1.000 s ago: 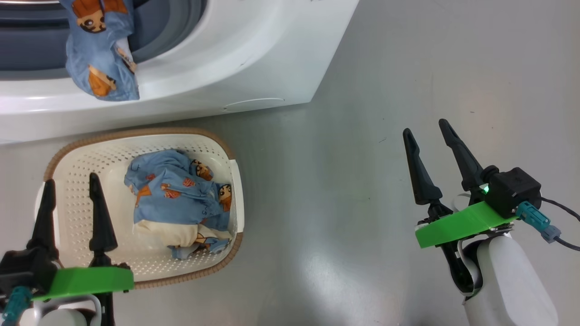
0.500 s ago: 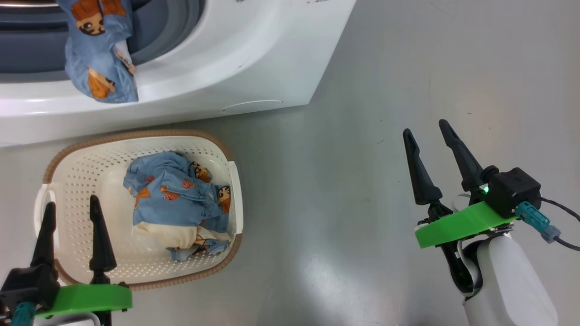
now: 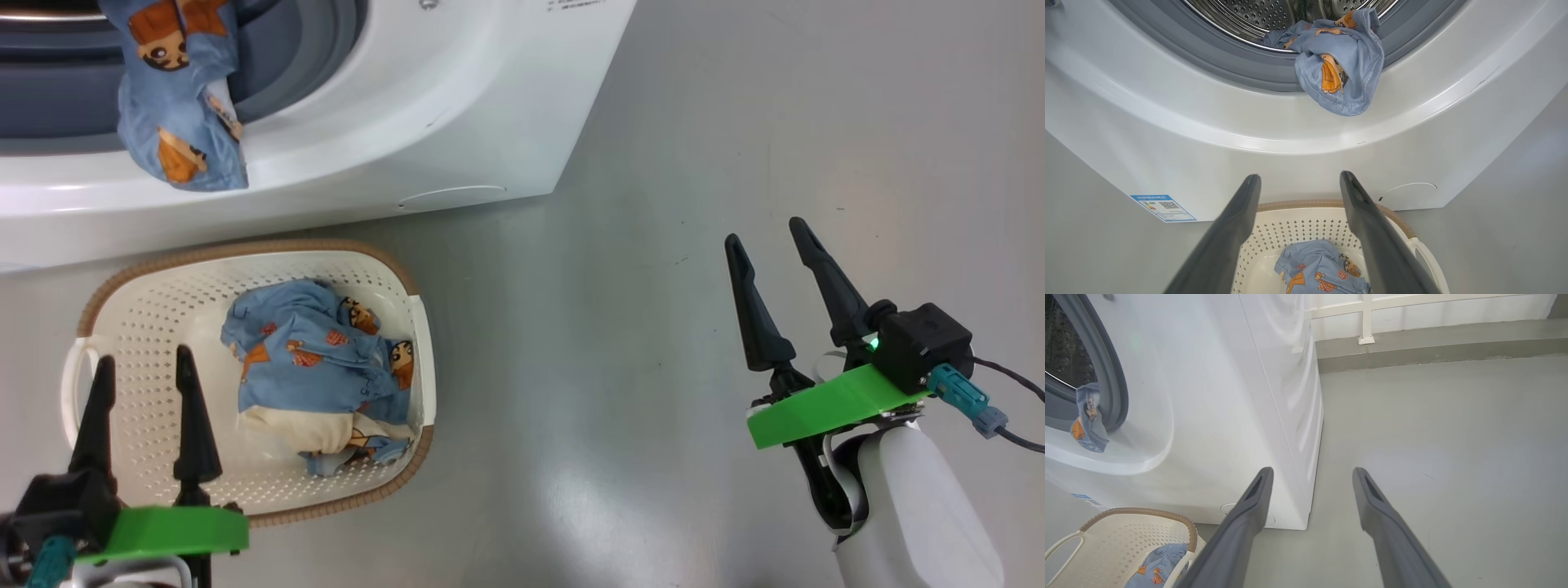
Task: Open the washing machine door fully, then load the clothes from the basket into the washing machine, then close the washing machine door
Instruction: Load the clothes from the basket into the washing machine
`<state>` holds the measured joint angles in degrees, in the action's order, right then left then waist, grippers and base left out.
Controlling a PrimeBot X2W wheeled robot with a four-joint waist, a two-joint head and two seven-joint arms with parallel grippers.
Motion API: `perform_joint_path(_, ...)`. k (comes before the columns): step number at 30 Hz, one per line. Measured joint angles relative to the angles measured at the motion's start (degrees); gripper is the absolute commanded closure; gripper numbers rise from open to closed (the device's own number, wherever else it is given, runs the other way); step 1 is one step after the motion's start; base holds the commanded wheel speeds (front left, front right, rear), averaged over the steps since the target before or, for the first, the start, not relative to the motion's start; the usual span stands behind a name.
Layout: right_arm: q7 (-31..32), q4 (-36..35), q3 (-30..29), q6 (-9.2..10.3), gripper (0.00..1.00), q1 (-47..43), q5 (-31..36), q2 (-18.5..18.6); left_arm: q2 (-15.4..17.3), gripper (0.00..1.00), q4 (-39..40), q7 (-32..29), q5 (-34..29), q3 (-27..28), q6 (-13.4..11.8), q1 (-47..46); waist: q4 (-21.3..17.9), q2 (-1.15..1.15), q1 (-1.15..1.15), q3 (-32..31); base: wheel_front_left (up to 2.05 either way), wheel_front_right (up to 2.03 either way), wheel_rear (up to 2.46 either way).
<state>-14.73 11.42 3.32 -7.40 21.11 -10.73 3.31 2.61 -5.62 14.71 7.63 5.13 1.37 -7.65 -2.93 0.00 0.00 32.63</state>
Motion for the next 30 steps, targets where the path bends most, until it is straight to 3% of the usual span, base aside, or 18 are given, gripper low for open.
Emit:
perform_joint_path(15, 0.00, 0.33, 1.19, 0.00, 0.00, -0.02, -0.45, 0.00, 1.57, 0.00, -2.20, -1.36, 0.02, -2.01, 2.02, -14.16, -1.14, 0.00, 0.00, -0.61, 0.00, 0.00, 0.00)
perform_joint_path(30, 0.00, 0.42, 1.19, 0.00, 0.00, -0.01, -0.74, -0.01, 2.81, 0.00, -9.00, -14.64, 5.83, -3.10, 3.94, -27.21, -1.82, 0.00, 0.00, 0.08, 0.00, 0.00, 0.00)
